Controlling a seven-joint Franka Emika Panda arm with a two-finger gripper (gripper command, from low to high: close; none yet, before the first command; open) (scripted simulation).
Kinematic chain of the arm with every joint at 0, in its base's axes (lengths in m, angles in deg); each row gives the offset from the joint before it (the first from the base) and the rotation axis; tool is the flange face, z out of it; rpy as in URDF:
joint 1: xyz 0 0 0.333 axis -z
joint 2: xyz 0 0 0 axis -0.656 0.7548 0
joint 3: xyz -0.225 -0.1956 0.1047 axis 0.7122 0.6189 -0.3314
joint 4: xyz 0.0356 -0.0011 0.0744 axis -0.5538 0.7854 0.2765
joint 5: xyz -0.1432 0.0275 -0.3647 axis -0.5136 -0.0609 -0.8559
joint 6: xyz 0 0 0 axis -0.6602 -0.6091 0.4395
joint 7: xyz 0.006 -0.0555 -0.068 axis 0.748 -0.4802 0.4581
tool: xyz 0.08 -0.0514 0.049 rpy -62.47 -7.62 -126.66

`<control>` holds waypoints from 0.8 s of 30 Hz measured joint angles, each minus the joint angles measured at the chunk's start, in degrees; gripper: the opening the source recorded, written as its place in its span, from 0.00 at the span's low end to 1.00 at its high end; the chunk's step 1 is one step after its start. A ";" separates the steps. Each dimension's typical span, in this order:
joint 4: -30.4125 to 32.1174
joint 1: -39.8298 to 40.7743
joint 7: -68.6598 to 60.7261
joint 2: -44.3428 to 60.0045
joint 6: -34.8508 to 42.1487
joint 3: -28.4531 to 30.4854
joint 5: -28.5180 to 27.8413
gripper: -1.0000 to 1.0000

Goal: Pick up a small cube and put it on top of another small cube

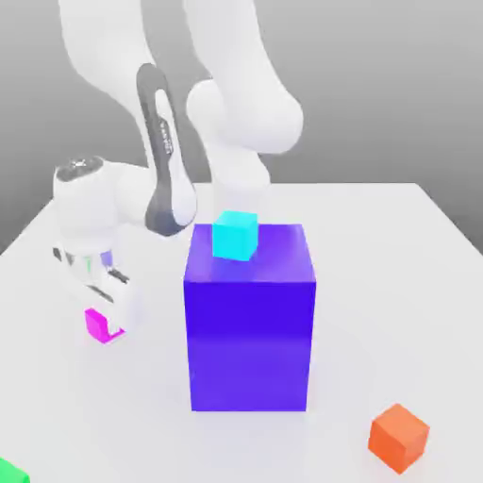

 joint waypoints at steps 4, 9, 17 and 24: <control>-0.25 -4.75 3.13 -2.20 3.03 5.57 -4.07 0.00; -0.14 -6.03 5.04 -5.82 6.75 7.59 -6.94 0.00; 1.70 -5.81 -0.72 -12.31 10.62 5.91 -0.01 0.00; 4.31 -11.30 -13.51 -17.58 12.48 7.45 16.98 0.00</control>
